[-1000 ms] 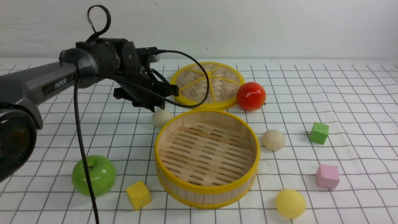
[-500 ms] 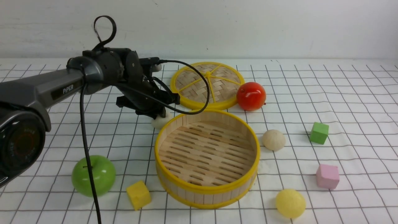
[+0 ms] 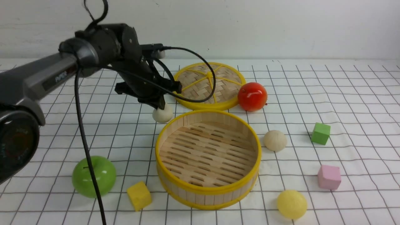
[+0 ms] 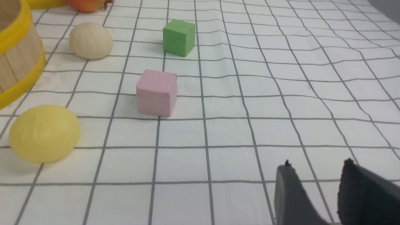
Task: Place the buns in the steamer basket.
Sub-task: Use the left arm to put the steamed stuffed bun into the steamer
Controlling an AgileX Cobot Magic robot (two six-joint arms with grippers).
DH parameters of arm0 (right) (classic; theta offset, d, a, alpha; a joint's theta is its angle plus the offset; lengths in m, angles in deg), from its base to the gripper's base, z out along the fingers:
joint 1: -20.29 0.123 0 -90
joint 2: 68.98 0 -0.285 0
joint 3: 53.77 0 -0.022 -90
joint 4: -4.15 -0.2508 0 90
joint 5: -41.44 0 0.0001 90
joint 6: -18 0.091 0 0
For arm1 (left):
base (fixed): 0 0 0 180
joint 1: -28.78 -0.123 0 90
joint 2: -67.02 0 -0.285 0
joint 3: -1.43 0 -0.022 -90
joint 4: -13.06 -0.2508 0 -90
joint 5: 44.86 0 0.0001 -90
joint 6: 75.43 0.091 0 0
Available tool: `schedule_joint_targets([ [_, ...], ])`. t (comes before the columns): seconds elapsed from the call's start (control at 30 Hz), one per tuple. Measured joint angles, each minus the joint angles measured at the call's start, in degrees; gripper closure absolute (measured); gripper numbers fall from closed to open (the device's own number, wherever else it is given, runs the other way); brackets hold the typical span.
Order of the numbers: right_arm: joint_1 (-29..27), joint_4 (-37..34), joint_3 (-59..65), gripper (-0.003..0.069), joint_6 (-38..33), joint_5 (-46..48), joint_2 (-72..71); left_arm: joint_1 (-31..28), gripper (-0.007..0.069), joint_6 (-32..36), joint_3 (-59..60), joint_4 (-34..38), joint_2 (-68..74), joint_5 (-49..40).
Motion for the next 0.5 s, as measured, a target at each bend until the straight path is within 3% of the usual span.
schedule_joint_targets([
  [0.27, 0.0, 0.0, 0.0, 0.0419, 0.0, 0.0, 0.0, 0.6, 0.0637, 4.2, 0.6, 12.1, -6.4, -8.3],
  [0.5, 0.0, 0.0, 0.0, 0.0419, 0.0, 0.0, 0.0, 5.2, 0.0634, 5.1, 7.4, 12.3, -5.1, -4.5],
])
